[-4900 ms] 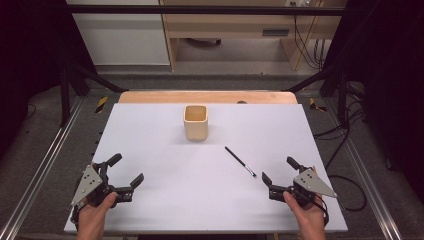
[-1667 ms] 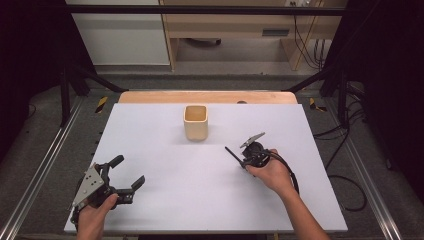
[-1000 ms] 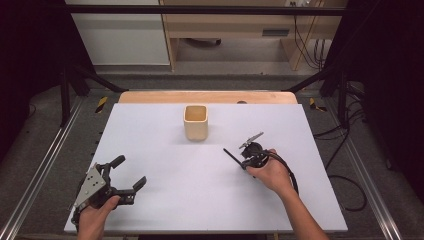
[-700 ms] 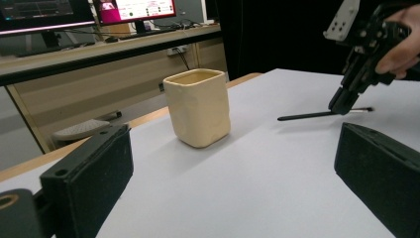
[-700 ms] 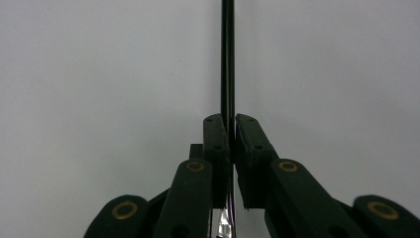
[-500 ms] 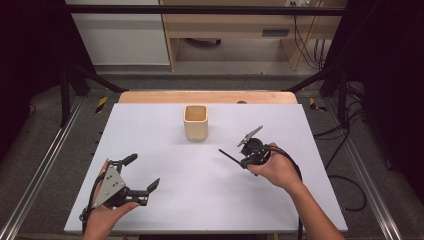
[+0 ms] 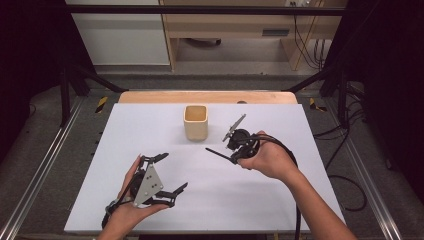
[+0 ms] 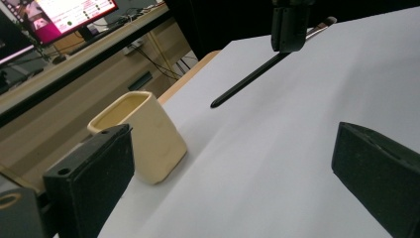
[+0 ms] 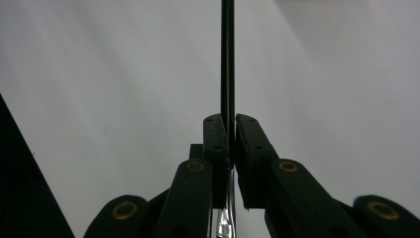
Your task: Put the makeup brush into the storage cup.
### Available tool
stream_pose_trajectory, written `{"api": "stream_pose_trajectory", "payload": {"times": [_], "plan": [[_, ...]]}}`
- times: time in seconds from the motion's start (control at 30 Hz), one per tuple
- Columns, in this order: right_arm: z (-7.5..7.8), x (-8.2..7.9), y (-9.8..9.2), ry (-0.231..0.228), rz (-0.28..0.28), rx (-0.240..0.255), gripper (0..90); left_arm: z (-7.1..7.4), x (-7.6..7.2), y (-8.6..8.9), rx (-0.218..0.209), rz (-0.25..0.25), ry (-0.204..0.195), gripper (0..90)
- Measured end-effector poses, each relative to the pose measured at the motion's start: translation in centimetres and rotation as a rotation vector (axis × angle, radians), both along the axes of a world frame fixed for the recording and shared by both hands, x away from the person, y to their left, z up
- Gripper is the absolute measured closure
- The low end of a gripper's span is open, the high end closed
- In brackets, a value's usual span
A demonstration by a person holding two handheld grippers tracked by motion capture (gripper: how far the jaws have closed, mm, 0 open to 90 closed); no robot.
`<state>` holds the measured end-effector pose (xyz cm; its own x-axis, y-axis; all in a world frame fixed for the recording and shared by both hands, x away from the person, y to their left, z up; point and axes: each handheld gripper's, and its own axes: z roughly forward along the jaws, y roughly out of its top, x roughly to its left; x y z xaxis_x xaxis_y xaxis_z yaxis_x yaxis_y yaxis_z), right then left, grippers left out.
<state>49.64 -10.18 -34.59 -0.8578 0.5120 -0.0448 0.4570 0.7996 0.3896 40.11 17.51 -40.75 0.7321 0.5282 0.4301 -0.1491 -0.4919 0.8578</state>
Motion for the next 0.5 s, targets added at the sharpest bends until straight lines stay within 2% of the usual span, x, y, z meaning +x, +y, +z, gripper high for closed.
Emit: {"api": "stream_pose_trajectory", "payload": {"times": [0.03, 0.07, 0.17, 0.2, 0.23, 0.5], "plan": [[0.5, -0.2, 0.6, 0.004, 0.021, -0.006, 84.0, 0.0, 0.1, -0.7, 0.019, -0.013, -0.011, 2.7], [0.7, -0.3, 0.9, 0.012, 0.016, -0.005, 84.0, 0.0, 0.2, -1.1, 0.031, -0.015, -0.02, 2.8], [1.1, -0.5, 1.6, 0.024, 0.038, -0.008, 84.0, -0.1, 0.5, -1.5, 0.041, -0.018, -0.026, 4.0], [1.2, -0.5, 1.8, 0.024, 0.05, -0.01, 84.0, -0.3, 0.6, -1.9, 0.072, -0.012, -0.031, 4.1], [1.3, -0.6, 2.1, 0.03, 0.049, -0.012, 84.0, -0.3, 0.7, -2.1, 0.085, -0.012, -0.039, 4.4], [1.5, -1.1, 3.9, 0.054, 0.089, -0.022, 84.0, -0.6, 1.3, -3.3, 0.122, -0.024, -0.078, 10.3]]}}
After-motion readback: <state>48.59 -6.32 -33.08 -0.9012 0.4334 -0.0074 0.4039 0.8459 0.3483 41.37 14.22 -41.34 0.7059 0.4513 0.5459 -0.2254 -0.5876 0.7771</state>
